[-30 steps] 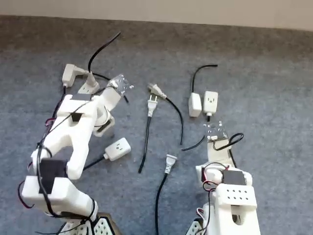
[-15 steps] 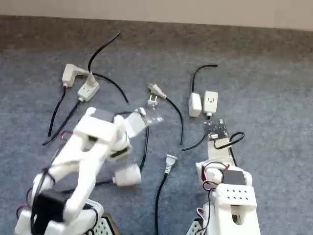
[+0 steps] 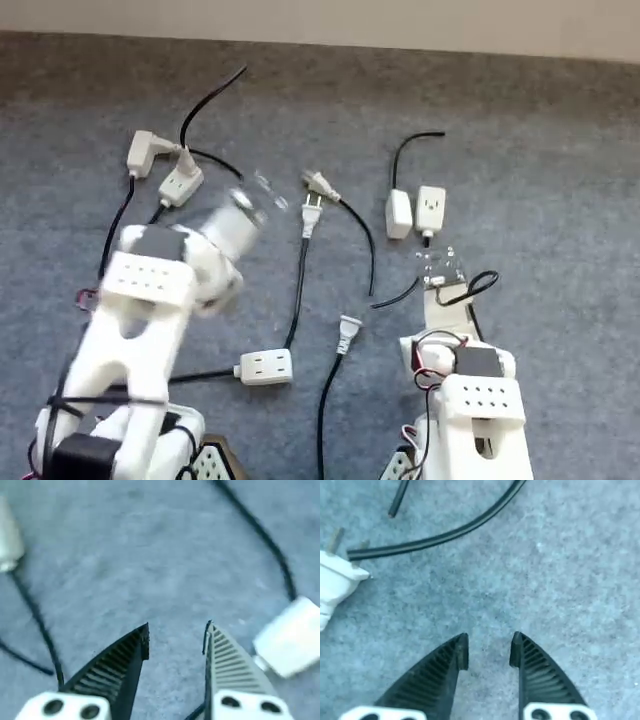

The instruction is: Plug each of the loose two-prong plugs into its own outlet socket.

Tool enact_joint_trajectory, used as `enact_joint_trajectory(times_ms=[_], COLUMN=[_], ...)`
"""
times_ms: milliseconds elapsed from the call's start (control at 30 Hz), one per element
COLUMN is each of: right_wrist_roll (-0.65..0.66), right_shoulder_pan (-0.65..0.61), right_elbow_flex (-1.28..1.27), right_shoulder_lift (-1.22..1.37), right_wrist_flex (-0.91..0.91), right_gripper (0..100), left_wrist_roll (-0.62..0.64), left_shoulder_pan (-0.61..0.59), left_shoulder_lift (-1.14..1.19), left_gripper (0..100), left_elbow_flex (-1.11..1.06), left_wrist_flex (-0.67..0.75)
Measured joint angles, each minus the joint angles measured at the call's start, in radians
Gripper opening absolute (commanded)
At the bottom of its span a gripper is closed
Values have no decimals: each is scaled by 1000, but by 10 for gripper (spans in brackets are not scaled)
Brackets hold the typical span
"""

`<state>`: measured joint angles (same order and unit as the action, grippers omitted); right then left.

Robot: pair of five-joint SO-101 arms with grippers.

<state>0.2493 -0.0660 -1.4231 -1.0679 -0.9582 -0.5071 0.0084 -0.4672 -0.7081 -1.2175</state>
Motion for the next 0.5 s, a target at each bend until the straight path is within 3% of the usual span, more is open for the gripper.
enact_joint_trajectory(times_ms=[333,433,500], right_wrist_roll=[-130,-269,-430], right_shoulder_pan=[-170,-215,-270], right_elbow_flex=[436,580,632], right_shoulder_lift=[310,462,545], right_wrist_flex=[-210,-216,-216], right_gripper=[146,148,148], left_wrist_roll=[382,434,462], left_shoulder_pan=[-61,-114,-163], left_shoulder_lift=[376,463,506], left_gripper=[193,193,193], left_elbow_flex=[252,330,385], left_wrist_flex=[71,71,71])
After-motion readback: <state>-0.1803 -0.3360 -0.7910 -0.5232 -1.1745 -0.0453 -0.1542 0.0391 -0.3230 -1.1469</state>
